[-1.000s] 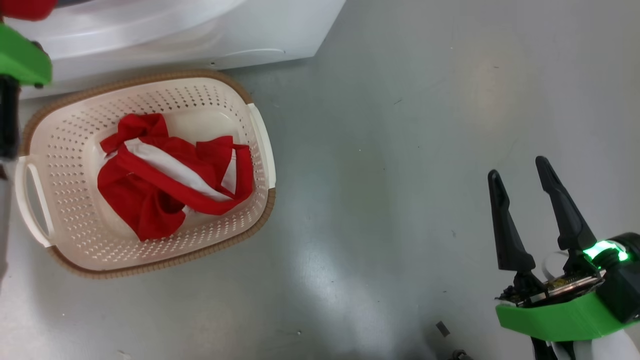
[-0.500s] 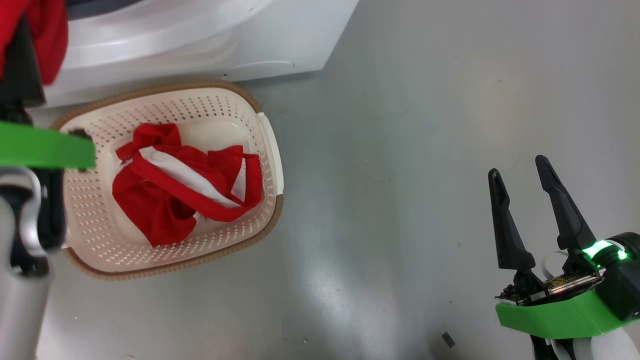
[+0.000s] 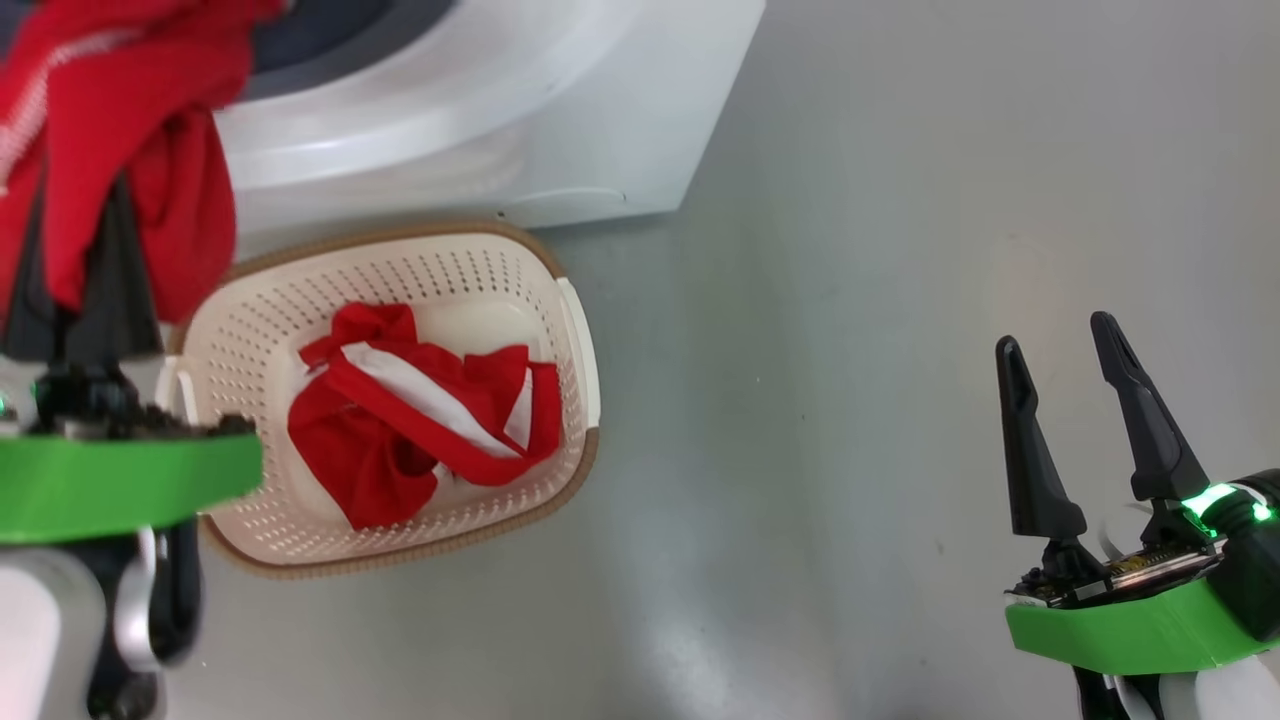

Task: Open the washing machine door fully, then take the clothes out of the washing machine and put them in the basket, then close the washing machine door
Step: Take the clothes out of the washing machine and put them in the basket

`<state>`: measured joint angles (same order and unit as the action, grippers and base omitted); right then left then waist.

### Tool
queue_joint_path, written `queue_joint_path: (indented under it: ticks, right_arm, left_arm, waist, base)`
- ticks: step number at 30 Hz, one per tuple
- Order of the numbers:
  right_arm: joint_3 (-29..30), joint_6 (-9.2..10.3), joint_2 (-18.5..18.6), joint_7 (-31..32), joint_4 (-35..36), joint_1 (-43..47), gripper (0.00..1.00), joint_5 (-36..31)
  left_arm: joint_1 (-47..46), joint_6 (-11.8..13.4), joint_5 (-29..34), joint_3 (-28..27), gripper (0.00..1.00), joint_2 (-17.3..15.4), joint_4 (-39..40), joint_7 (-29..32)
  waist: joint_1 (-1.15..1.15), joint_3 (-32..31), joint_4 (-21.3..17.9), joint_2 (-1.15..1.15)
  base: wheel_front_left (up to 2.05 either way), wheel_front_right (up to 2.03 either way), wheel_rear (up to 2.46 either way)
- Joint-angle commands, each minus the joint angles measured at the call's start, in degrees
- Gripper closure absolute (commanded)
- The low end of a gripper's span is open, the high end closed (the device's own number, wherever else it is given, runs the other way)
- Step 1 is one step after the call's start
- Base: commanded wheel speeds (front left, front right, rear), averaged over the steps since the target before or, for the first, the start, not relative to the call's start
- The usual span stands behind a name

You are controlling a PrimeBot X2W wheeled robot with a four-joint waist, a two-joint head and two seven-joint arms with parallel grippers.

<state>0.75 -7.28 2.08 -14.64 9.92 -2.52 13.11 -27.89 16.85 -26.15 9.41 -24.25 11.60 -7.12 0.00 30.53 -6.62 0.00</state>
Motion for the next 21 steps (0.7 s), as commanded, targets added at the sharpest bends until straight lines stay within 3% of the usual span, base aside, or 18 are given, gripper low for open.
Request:
queue_joint_path:
  ticks: [1, 12, 21]
  right_arm:
    - [-1.0, -0.21, 0.8, -0.4, 1.1, 1.4, 0.0, 0.2]
    - [0.1, -0.21, 0.8, -0.4, 1.1, 5.3, 0.0, -1.0]
    - [0.3, -0.21, 0.8, -0.4, 1.3, 8.0, 0.0, -1.5]
  left_arm:
    - [1.8, 1.0, 0.9, -2.0, 1.0, -1.8, 2.8, 0.0]
    - [8.8, 3.8, 1.6, -1.0, 1.0, -1.0, 10.4, 1.1]
    - [11.3, 4.9, 2.1, -1.2, 1.0, -2.2, 15.2, 3.3]
  waist:
    - [0.0, -2.9, 0.9, 0.0]
    - [0.0, -12.0, 2.8, 0.0]
    - [0.0, -16.4, 3.1, 0.0]
  base:
    - [0.0, 0.0, 0.0]
    - [0.0, 0.0, 0.0]
    - [0.0, 0.0, 0.0]
